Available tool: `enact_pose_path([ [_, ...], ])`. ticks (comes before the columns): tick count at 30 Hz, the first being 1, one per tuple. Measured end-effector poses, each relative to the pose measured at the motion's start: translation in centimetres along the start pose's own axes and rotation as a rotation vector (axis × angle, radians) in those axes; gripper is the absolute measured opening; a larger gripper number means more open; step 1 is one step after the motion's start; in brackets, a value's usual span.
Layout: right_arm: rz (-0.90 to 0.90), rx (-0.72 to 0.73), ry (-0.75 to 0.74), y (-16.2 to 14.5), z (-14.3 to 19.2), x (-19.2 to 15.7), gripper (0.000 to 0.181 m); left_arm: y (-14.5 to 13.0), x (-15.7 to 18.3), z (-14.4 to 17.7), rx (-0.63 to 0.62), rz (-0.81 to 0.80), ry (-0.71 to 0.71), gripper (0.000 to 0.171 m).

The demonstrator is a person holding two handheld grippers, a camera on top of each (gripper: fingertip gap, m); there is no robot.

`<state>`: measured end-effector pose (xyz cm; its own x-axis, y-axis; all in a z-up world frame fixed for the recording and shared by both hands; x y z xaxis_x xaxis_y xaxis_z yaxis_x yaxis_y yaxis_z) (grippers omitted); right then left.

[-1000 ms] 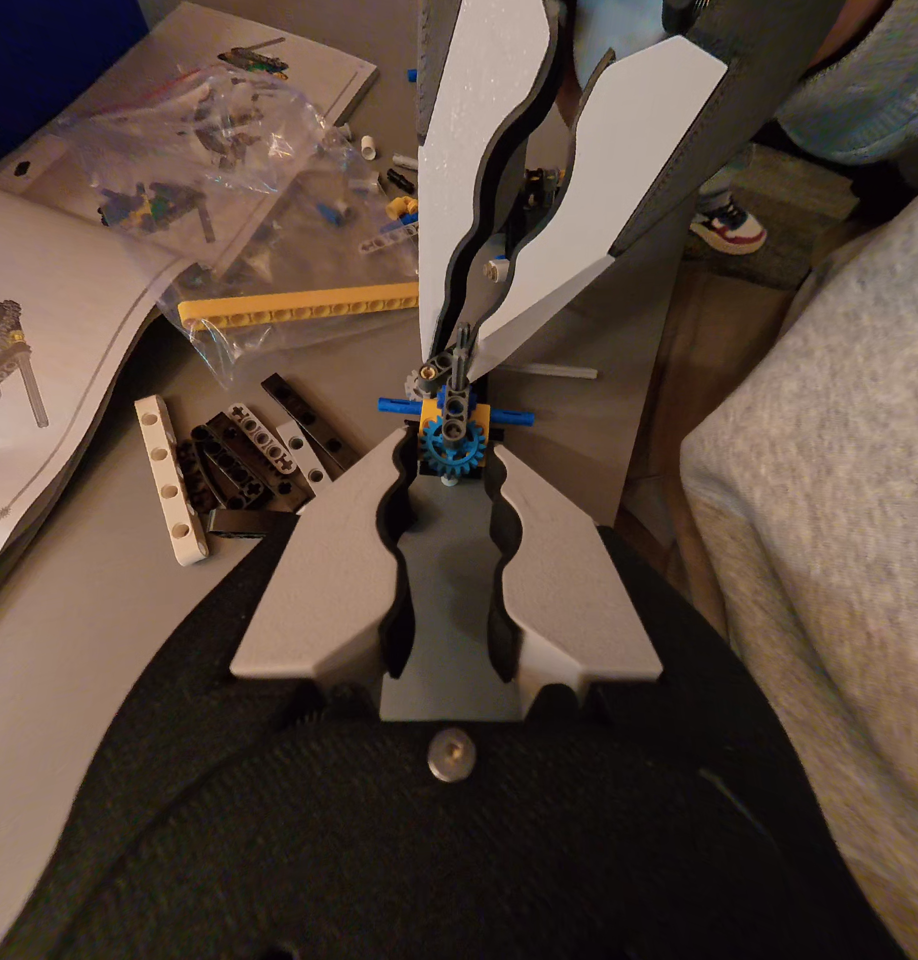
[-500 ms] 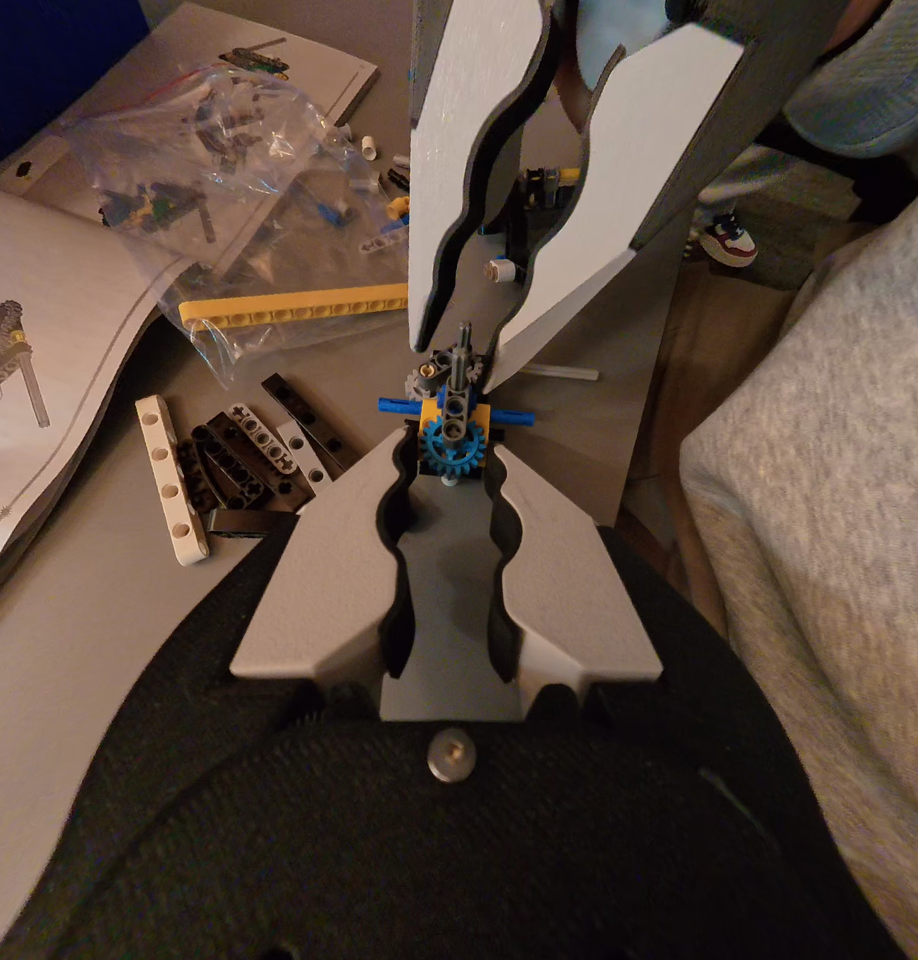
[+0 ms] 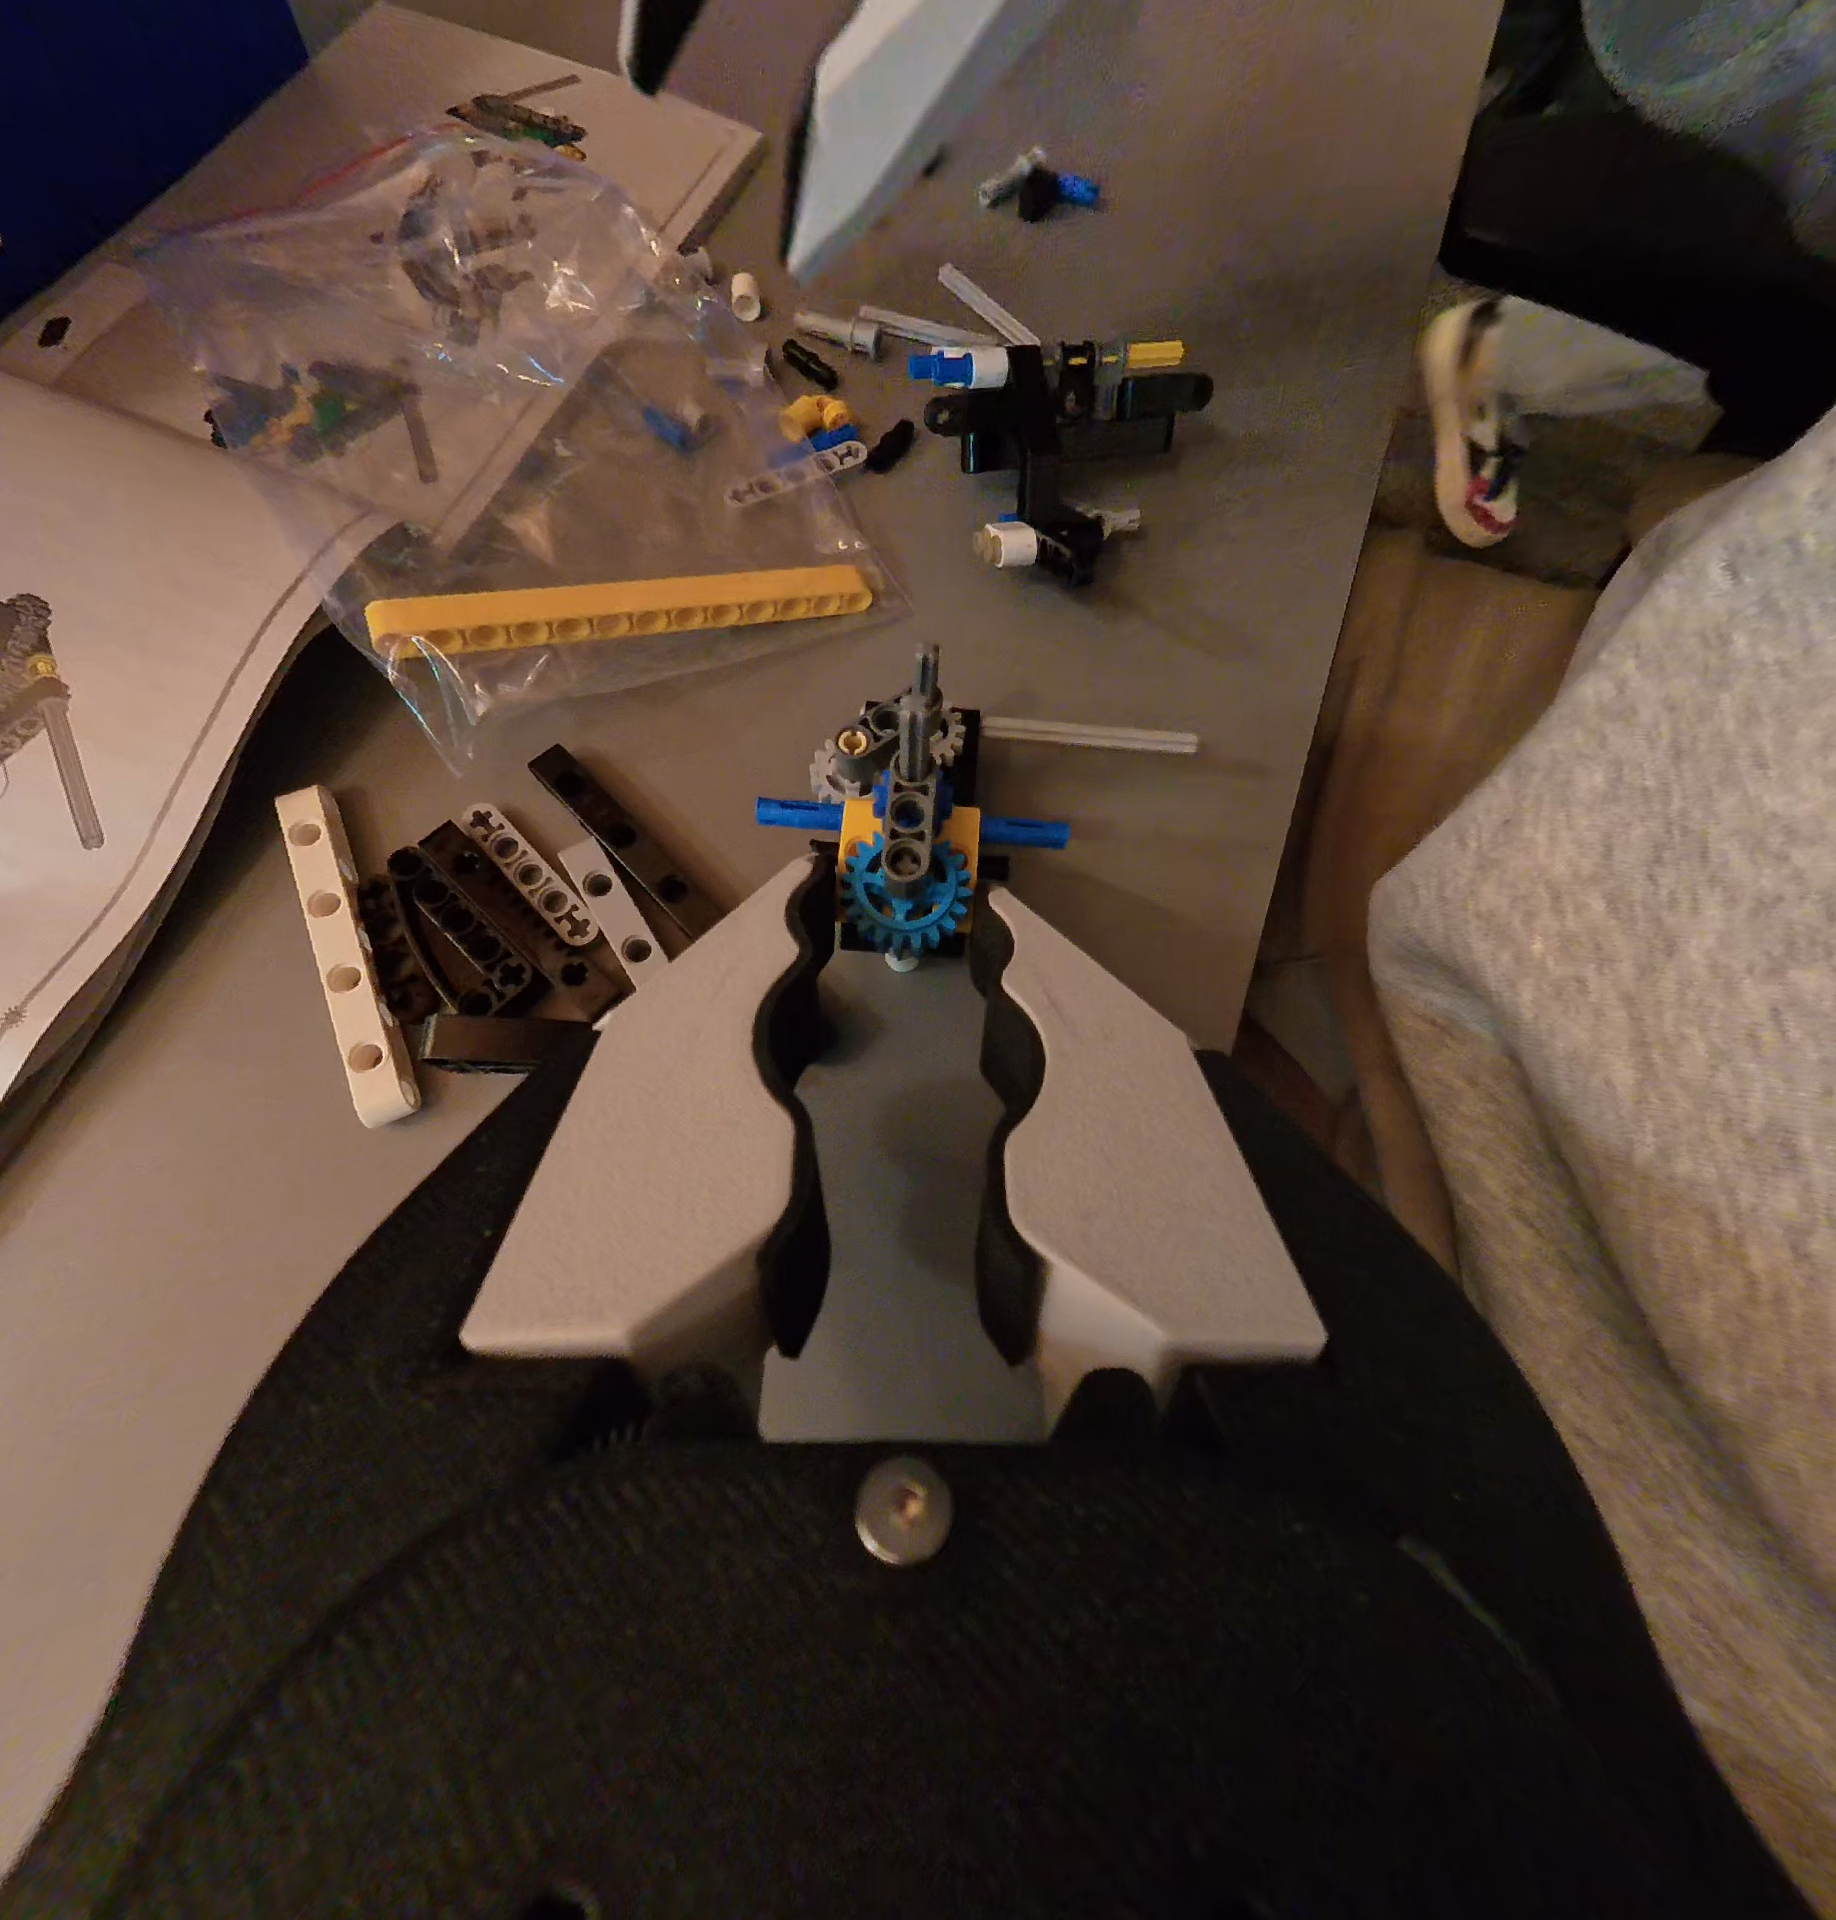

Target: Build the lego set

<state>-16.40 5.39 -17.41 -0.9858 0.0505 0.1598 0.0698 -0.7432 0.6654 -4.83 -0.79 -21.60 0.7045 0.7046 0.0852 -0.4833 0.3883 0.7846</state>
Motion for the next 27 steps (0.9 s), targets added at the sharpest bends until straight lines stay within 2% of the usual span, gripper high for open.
enact_pose_path([
  [7,-0.097,-0.049,-0.042,-1.4,-1.6,5.3,0.072,0.0,-0.1,0.0,0.000,0.001,0.015,0.027],
  [14,-0.220,-0.091,0.025,-2.3,-4.6,7.1,0.076,-0.4,-0.5,0.3,-0.014,0.015,0.024,0.035],
  [17,-0.215,-0.114,0.012,-2.6,-5.2,7.5,0.065,-0.6,-0.8,0.9,-0.008,0.032,0.029,0.039],
  [22,-0.202,-0.098,-0.034,-2.2,-4.7,8.0,0.012,0.2,-0.8,2.6,0.066,0.105,-0.044,0.055],
  [27,-0.224,-0.006,-0.032,0.0,-3.0,7.8,0.000,1.6,-2.7,4.1,0.179,0.164,0.042,0.055],
])
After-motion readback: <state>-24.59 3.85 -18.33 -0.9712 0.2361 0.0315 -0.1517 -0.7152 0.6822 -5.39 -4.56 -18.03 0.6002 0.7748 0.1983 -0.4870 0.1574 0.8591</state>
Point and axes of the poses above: each gripper's, where its closed fingertips meet, z back along the fingers, y out of its top, x = y × z across the jaws, the point moved 1 cm from there along z, back along the fingers
